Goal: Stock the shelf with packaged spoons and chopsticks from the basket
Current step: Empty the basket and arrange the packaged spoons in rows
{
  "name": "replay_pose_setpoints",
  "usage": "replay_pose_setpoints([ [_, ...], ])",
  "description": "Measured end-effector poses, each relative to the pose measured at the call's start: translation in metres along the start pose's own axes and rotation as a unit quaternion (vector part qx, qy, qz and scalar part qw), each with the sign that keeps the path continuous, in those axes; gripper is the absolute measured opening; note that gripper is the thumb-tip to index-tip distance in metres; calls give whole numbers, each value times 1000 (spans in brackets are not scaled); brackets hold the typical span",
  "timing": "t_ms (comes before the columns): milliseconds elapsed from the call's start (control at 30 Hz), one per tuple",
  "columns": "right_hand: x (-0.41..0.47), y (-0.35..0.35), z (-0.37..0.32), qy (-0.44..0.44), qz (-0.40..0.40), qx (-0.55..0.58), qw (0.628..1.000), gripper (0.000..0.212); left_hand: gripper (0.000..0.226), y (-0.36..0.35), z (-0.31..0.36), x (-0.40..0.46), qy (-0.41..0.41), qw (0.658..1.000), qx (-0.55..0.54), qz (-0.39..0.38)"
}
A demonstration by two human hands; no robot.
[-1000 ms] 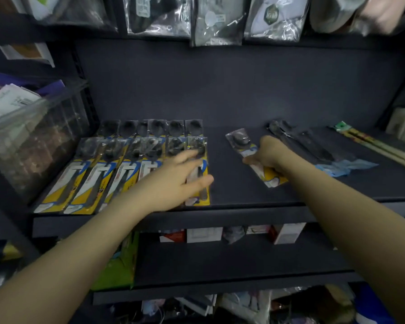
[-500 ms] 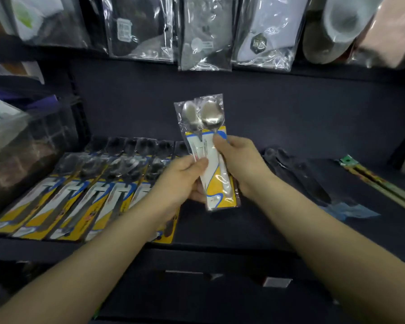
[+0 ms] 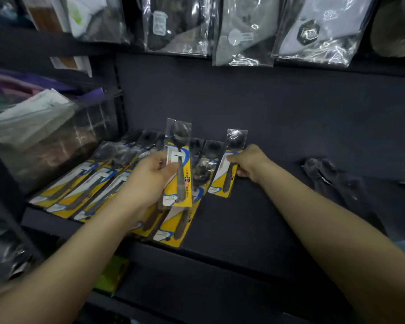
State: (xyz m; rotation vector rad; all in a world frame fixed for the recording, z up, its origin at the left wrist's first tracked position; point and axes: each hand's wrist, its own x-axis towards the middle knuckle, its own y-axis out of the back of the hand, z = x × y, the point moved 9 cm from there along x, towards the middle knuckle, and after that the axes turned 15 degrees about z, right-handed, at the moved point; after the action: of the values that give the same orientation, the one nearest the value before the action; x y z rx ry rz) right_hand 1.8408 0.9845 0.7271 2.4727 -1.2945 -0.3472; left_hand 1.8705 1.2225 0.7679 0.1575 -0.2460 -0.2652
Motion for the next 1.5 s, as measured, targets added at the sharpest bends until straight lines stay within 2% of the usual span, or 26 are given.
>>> replay_pose_setpoints([
  [67, -1, -4, 2, -7, -18, -2, 1000, 13, 19, 2, -1, -3, 0, 1000, -5, 0],
  [167, -4, -6, 7, -9, -40, -15, 999, 15, 17, 0, -1, -7, -4, 1000, -6, -7],
  [233, -10, -1, -1, 61, -9, -125, 990, 23, 19, -7, 0, -10, -14, 999, 2, -29],
  [300, -24, 11, -19, 155, 72, -295, 940, 40, 22, -14, 2, -12, -19, 999, 9, -49],
  [333, -32, 16, -30, 192, 113, -335, 915, 49, 22, -17, 3, -12, -20, 998, 8, -57],
  [367, -38, 18, -39, 218, 129, -325, 911, 53, 22, -20, 2, -12, -24, 997, 11, -66],
  [433, -54, 10, -54, 242, 87, -194, 947, 51, 18, -29, 6, -15, -37, 996, 24, -83],
  [533, -67, -6, -56, 177, -1, 28, 984, 16, 18, -40, 15, -25, -52, 991, 9, -121],
  [567, -68, -7, -52, 151, -10, 61, 987, 6, 18, -42, 18, -27, -67, 989, 11, -128],
  [600, -66, -5, -47, 129, -7, 75, 989, 7, 20, -41, 20, -28, -100, 986, 45, -128],
  [633, -63, -2, -40, 108, 4, 84, 991, 11, 27, -38, 21, -27, -148, 976, 114, -115],
  [700, -57, 8, -24, 70, 32, 95, 992, 8, 49, -29, 18, -27, -254, 926, 268, -82],
  [767, -55, 10, -4, 20, 35, 106, 994, 20, 55, -25, 12, -34, -307, 894, 309, -106],
  [833, -57, 6, 11, 0, 21, 81, 997, 22, 63, -24, 2, -46, -330, 875, 308, -173],
  [933, -62, 6, 11, 51, 34, -41, 997, 15, 93, -25, -17, -57, -356, 819, 367, -261],
  [1000, -68, 11, 2, 113, 71, -157, 978, 26, 101, -25, -23, -61, -376, 781, 409, -286],
  [1033, -71, 12, -3, 142, 88, -207, 964, 28, 100, -25, -24, -62, -378, 773, 418, -291],
  [1100, -81, 12, -6, 161, 121, -276, 940, 23, 101, -25, -23, -64, -371, 772, 427, -291],
  [1200, -89, 10, -5, 153, 160, -327, 919, 46, 87, -28, -21, -64, -366, 779, 434, -267],
  [1300, -93, 18, -13, 157, 176, -244, 941, 73, 68, -35, -19, -60, -365, 782, 439, -251],
  [1367, -100, 22, -21, 180, 178, -223, 941, 69, 65, -34, -17, -60, -361, 794, 417, -256],
  [1433, -118, 11, -29, 242, 138, -268, 922, 55, 69, -20, -17, -59, -365, 806, 393, -252],
  [1500, -146, -14, -28, 297, 49, -310, 902, 53, 86, 4, -24, -54, -368, 806, 403, -230],
])
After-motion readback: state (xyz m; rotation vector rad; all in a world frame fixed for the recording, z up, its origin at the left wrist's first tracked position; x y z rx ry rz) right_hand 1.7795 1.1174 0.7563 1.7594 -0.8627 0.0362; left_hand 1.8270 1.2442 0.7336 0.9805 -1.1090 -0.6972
